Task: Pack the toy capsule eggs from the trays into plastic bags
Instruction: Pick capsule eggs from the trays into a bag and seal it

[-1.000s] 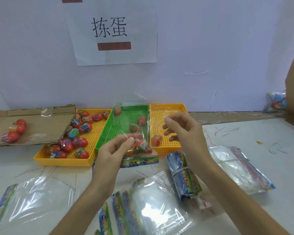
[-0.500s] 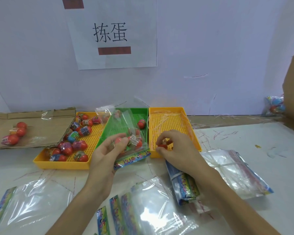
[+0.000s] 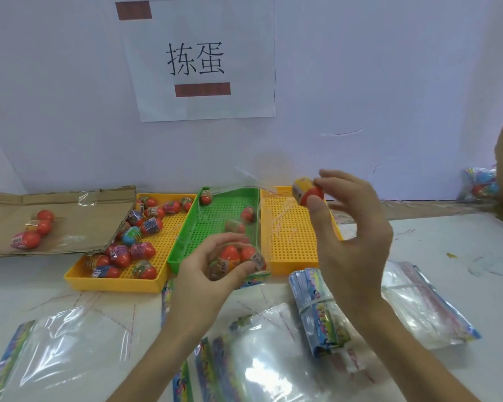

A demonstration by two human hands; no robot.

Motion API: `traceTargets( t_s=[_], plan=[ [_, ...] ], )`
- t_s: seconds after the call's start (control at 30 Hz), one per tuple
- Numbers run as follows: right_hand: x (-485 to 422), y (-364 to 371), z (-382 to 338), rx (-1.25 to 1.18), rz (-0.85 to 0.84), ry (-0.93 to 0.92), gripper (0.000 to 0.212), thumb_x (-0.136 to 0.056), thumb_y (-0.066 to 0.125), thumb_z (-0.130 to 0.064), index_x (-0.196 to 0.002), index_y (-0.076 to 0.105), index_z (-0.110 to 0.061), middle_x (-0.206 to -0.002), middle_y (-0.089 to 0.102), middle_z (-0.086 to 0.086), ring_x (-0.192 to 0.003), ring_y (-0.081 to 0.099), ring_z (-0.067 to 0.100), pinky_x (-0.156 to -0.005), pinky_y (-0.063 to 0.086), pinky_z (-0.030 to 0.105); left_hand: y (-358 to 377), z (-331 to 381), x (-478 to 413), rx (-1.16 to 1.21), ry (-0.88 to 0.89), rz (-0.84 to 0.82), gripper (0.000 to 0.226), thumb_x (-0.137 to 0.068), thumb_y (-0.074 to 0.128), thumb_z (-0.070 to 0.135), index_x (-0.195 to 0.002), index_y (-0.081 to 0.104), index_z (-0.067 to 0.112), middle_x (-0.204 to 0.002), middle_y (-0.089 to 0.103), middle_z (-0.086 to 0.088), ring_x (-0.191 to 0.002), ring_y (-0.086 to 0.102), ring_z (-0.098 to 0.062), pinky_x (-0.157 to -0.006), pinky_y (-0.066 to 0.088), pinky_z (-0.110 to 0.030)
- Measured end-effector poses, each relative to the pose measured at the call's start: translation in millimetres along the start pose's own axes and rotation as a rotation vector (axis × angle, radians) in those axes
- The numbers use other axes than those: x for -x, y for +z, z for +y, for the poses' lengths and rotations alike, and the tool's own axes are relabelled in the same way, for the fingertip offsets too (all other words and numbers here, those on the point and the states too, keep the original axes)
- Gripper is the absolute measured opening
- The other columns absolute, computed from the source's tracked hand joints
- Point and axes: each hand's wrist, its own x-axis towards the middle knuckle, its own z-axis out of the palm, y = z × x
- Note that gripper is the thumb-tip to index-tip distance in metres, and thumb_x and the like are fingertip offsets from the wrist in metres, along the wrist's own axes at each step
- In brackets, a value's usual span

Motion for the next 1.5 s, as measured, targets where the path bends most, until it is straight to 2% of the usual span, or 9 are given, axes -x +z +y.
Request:
traceTargets(
  t_s=[0.1, 0.4, 0.53, 0.8, 0.87, 0.97, 1.1, 1.33, 1.5],
  plan=[
    [3, 0, -7, 0.082, 0.027, -0.178, 0.018, -0.096, 0.067, -0.015, -0.111, 0.071, -0.008, -0.105, 0.065, 0.004, -0.100, 0.063, 0.015, -0.089, 0.046, 0.022, 2, -1, 2, -0.034, 0.045, -0.007, 0.039, -0.073, 0.081, 0.034, -0.111, 0.071, 0.029, -0.105, 0.076, 0.014, -0.103, 0.071, -0.008, -0.082, 0.059, -0.029],
    [5, 2, -5, 0.148, -0.096, -0.240, 0.008, -0.095, 0.069, -0.017, -0.099, 0.076, -0.016, -0.108, 0.072, -0.006, -0.102, 0.062, 0.018, -0.086, 0.047, 0.051, 6, -2, 7, -0.129, 0.133, -0.028, 0.042, -0.074, 0.081, 0.032, -0.115, 0.071, 0.027, -0.109, 0.074, 0.020, -0.104, 0.069, -0.002, -0.087, 0.052, -0.012],
    [5, 4, -3, 0.185, -0.179, -0.181, 0.016, -0.096, 0.064, -0.017, -0.101, 0.078, -0.017, -0.117, 0.069, -0.002, -0.108, 0.057, 0.020, -0.090, 0.047, 0.046, 6, -4, 6, -0.103, 0.103, -0.019, 0.042, -0.076, 0.084, 0.025, -0.116, 0.071, 0.028, -0.109, 0.074, 0.018, -0.105, 0.070, -0.004, -0.087, 0.056, -0.021],
    [-1, 0, 3, 0.082, -0.045, 0.035, 0.018, -0.091, 0.059, -0.006, -0.091, 0.074, -0.016, -0.093, 0.066, -0.003, -0.094, 0.062, 0.019, -0.082, 0.046, 0.025, -1, -6, 0, 0.022, 0.031, 0.122, 0.037, -0.069, 0.078, 0.049, -0.104, 0.073, 0.041, -0.103, 0.075, 0.016, -0.098, 0.071, -0.006, -0.082, 0.059, -0.032],
    [-3, 0, 11, 0.086, -0.145, 0.172, 0.019, -0.093, 0.060, -0.008, -0.088, 0.072, -0.022, -0.089, 0.068, -0.009, -0.087, 0.062, 0.010, -0.075, 0.045, 0.016, -5, -7, -3, 0.098, 0.014, 0.204, 0.030, -0.072, 0.077, 0.045, -0.102, 0.073, 0.046, -0.103, 0.077, 0.012, -0.100, 0.072, -0.009, -0.083, 0.057, -0.029],
    [-4, 6, 28, 0.229, -0.522, 0.364, 0.016, -0.095, 0.064, -0.016, -0.094, 0.070, -0.031, -0.089, 0.067, -0.020, -0.082, 0.062, 0.000, -0.068, 0.045, 0.013, -11, -7, -8, 0.185, 0.010, 0.339, 0.024, -0.080, 0.077, 0.034, -0.098, 0.074, 0.049, -0.101, 0.078, 0.010, -0.096, 0.073, -0.009, -0.077, 0.058, -0.021],
    [2, 28, 33, 0.411, -0.923, 0.331, 0.021, -0.095, 0.064, -0.028, -0.116, 0.066, -0.031, -0.105, 0.068, -0.016, -0.090, 0.063, 0.008, -0.083, 0.053, 0.036, -17, -12, -12, 0.226, -0.010, 0.435, 0.028, -0.088, 0.077, 0.020, -0.102, 0.074, 0.043, -0.103, 0.078, 0.006, -0.100, 0.074, -0.017, -0.087, 0.058, -0.039],
    [3, 75, 27, 0.623, -1.077, 0.119, 0.019, -0.099, 0.056, -0.044, -0.103, 0.068, -0.029, -0.087, 0.066, -0.006, -0.093, 0.054, 0.022, -0.098, 0.028, 0.044, -15, -13, -11, 0.199, 0.021, 0.490, 0.036, -0.090, 0.077, 0.017, -0.100, 0.073, 0.051, -0.103, 0.077, 0.009, -0.099, 0.073, -0.012, -0.084, 0.054, -0.030],
    [3, 78, 33, 0.532, -1.020, 0.192, 0.013, -0.093, 0.064, -0.041, -0.101, 0.064, -0.030, -0.078, 0.060, -0.014, -0.086, 0.055, 0.016, -0.100, 0.032, 0.043, -13, -11, -10, 0.186, 0.043, 0.463, 0.033, -0.087, 0.079, 0.020, -0.101, 0.072, 0.050, -0.104, 0.077, 0.009, -0.099, 0.073, -0.013, -0.082, 0.057, -0.026]
  ],
)
